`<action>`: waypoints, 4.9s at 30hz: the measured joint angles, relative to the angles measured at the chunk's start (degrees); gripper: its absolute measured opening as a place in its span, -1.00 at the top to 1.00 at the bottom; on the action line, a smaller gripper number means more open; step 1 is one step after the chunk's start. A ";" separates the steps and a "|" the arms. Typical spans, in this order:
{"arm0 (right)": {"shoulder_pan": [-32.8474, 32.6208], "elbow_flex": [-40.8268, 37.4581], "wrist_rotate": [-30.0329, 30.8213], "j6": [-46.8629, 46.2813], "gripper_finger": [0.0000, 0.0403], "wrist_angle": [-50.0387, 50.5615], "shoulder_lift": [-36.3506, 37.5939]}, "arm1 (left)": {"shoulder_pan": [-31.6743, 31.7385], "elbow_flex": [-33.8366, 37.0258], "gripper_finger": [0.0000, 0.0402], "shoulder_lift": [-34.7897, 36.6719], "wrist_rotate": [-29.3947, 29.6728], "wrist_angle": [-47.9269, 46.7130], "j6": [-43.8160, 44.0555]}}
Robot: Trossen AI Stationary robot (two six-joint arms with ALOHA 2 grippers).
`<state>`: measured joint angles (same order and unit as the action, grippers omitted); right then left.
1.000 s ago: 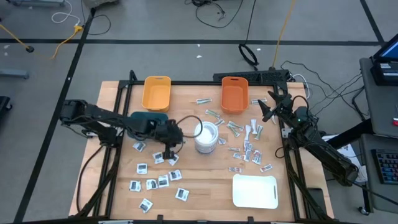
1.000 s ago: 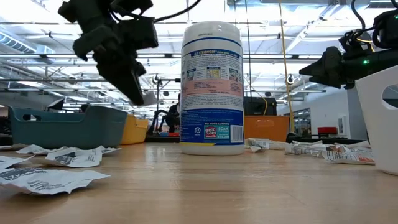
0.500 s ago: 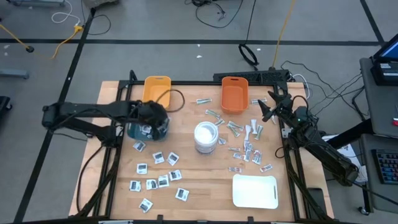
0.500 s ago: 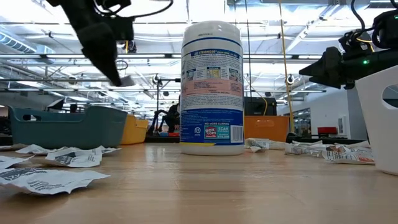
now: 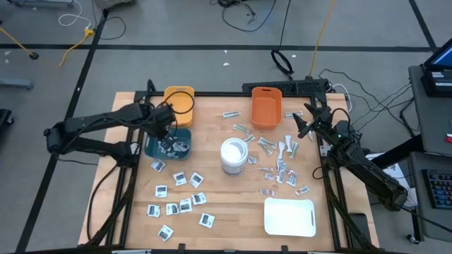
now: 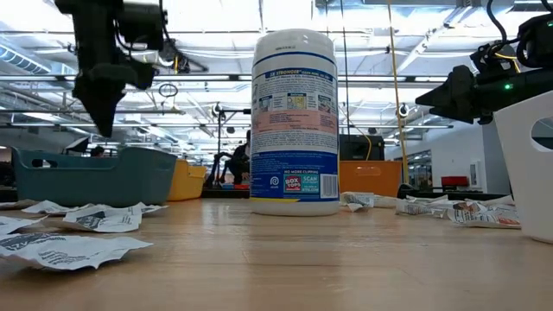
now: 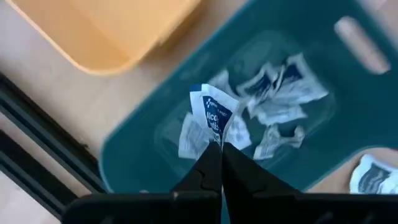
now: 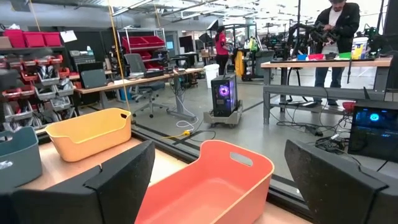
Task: Pick & Place First Aid Supplies
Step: Put the blue pad into the blue bin
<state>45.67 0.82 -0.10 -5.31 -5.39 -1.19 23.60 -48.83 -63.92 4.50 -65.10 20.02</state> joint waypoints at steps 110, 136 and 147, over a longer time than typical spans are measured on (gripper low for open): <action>-38.69 44.15 -6.01 1.34 -0.68 16.42 -82.03 | -5.05 -22.50 -0.30 -7.23 -32.00 3.63 -24.46; -42.11 34.95 -4.67 -4.54 0.27 -2.95 -87.89 | -4.99 -22.50 -0.35 -7.23 -31.40 3.67 -24.49; -42.40 34.95 -6.17 -10.82 0.99 1.08 -83.43 | -4.95 -22.50 -0.35 -7.23 -29.38 3.67 -24.44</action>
<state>3.27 35.77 -6.27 -16.13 -4.30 -84.62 18.65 -71.33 -71.16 -24.88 -61.43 -4.42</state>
